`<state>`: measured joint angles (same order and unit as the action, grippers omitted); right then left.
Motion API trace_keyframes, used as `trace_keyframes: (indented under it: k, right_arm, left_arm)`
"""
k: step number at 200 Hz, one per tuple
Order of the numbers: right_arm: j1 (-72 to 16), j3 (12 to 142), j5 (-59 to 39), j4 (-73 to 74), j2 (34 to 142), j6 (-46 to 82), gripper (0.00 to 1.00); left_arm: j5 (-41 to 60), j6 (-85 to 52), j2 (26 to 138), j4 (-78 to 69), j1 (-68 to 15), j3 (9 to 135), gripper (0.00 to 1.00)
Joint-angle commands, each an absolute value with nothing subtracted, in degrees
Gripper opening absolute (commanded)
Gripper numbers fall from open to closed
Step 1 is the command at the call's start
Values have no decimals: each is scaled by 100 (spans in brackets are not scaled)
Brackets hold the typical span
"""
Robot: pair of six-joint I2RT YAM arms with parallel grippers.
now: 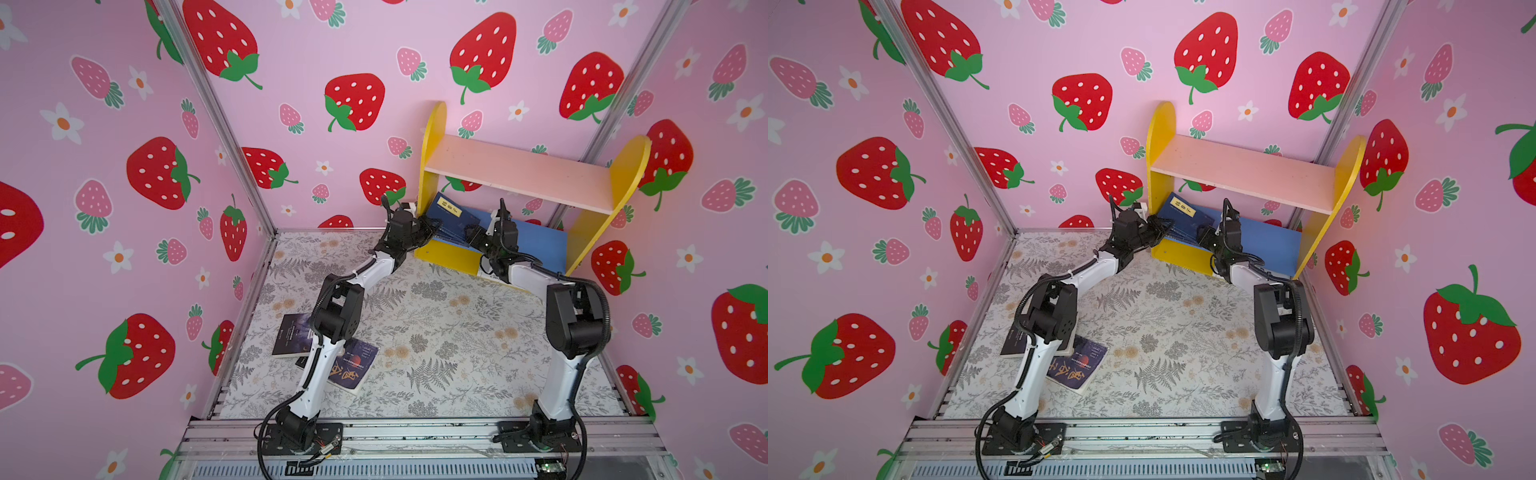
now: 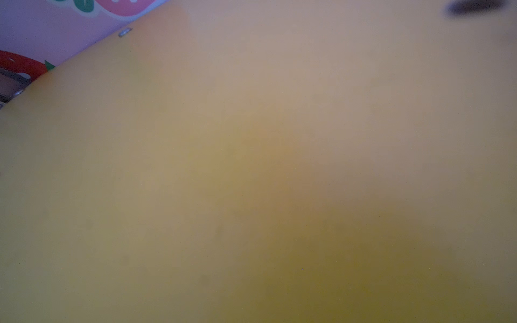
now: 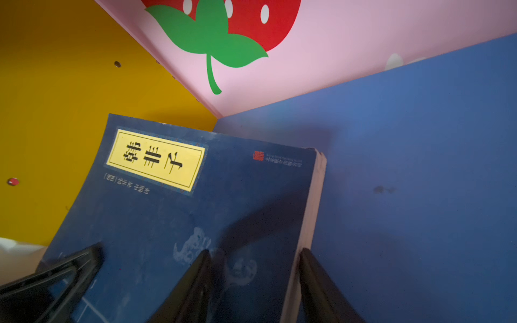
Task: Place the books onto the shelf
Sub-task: 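Press the book against the standing books with the right gripper while left holds, then open the left gripper and pull it back while the right holds the books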
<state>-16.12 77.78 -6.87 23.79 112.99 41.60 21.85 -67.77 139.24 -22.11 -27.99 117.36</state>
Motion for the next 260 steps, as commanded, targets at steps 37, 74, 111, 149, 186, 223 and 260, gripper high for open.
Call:
trace_keyframes:
  k: [37, 74, 111, 149, 186, 223, 260]
  right_arm:
    - [-1733, 7919, -370, 1884, 11619, 3943, 48]
    - [-1749, 7914, -280, 1808, 11621, 3929, 47]
    - [-1784, 7909, -290, 1793, 11594, 3937, 47]
    - [-1806, 7927, -323, 1820, 11545, 3970, 48]
    - [-1802, 8046, -432, 1831, 11421, 3889, 54]
    - [-1802, 8146, -571, 1897, 11218, 3556, 80]
    - [-1753, 8177, -781, 1934, 10985, 3100, 99]
  left_arm:
    - [2150, -6828, 13831, -2149, -2708, 11775, 41]
    - [2115, -6810, 13492, -1968, -2521, 11354, 52]
    - [2109, -6404, 12920, -1509, -2081, 10701, 59]
    - [2275, -5555, 12471, -837, -1781, 10334, 59]
    - [2216, -4118, 12165, -72, -1963, 10223, 60]
    - [1963, -2821, 12306, 1011, -2238, 10745, 63]
    - [1747, -2812, 12501, 1064, -2301, 10890, 63]
